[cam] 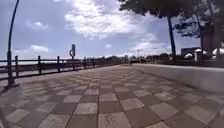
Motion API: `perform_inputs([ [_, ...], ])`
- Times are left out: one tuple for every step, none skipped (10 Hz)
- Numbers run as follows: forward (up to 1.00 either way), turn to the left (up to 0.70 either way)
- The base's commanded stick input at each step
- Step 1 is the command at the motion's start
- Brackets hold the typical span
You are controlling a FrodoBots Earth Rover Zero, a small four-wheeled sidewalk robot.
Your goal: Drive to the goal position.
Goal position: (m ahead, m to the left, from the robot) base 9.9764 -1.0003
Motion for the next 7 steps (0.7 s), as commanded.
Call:
perform_inputs([
  [0.45,0.26],
  [0.45,0.27],
  [0.45,0.27],
  [0.45,0.23],
  [0.45,0.11],
  [0.45,0.0],
  [0.45,0.0],
])
